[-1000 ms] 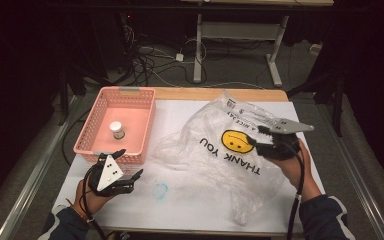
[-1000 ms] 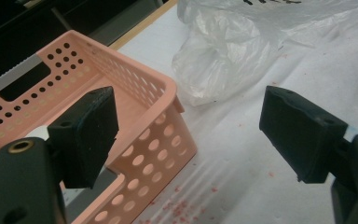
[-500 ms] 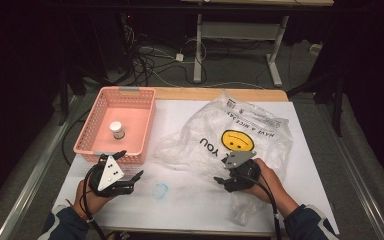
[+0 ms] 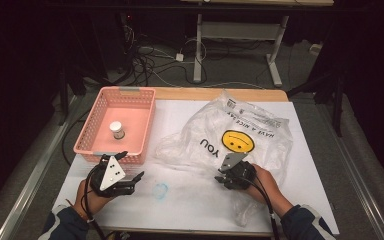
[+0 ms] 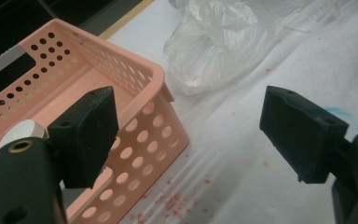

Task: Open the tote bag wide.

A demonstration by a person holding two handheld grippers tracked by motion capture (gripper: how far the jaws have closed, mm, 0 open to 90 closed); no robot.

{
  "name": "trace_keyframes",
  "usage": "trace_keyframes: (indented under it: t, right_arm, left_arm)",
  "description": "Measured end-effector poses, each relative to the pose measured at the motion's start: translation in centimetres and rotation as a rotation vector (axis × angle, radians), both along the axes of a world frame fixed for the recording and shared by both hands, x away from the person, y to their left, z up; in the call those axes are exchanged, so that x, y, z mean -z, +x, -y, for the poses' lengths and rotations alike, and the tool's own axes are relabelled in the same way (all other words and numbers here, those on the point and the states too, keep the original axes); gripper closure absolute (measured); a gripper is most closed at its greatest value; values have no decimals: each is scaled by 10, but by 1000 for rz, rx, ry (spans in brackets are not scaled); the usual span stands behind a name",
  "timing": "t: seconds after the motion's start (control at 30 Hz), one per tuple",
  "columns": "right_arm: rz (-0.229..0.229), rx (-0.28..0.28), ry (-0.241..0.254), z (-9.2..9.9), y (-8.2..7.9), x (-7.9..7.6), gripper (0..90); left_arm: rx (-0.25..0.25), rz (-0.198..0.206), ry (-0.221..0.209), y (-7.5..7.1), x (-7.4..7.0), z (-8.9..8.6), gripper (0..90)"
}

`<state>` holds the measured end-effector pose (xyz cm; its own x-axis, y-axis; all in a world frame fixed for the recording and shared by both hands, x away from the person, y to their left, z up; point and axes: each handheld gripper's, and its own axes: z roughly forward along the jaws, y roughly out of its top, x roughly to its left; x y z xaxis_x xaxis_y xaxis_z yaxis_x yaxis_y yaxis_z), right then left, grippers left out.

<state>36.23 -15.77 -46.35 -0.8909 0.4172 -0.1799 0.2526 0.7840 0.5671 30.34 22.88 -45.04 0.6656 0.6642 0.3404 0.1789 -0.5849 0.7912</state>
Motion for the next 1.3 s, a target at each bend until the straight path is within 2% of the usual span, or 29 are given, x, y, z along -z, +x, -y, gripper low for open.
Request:
trace_keyframes:
  t: [0.03,0.07,0.1,0.13,0.23,0.3,0.63,0.97,1.0,1.03,1.07,1.3]
  right_arm:
    - [0,0,0,0,0,0,710]
    - [8,12,-7,0,0,0,747]
    - [-1,15,7,2,2,-2,793]
    - [-1,15,7,2,2,-2,793]
    - [2,39,55,7,3,-7,841]
    - [15,45,86,9,3,-10,847]
    - [53,83,135,13,4,-17,871]
    - [125,128,182,16,3,-28,881]
    - [146,130,188,15,3,-31,883]
    - [146,130,188,15,3,-31,883]
    - [171,136,198,14,3,-35,883]
    - [220,142,205,12,2,-41,888]
  left_arm:
    - [0,0,2,0,0,0,189]
    - [1,1,2,0,0,0,189]
    - [2,1,3,0,0,0,189]
    - [1,2,5,0,0,0,189]
    - [2,1,5,0,0,0,188]
    - [2,-1,6,0,0,0,188]
    - [4,-2,4,0,0,0,188]
    - [0,-4,-1,1,-1,-1,189]
    - [-1,-4,-3,1,-1,-1,189]
    - [-2,-4,-4,1,-2,-2,189]
    - [-2,-5,-5,2,-2,-2,190]
    - [-9,-2,-14,2,-3,-4,191]
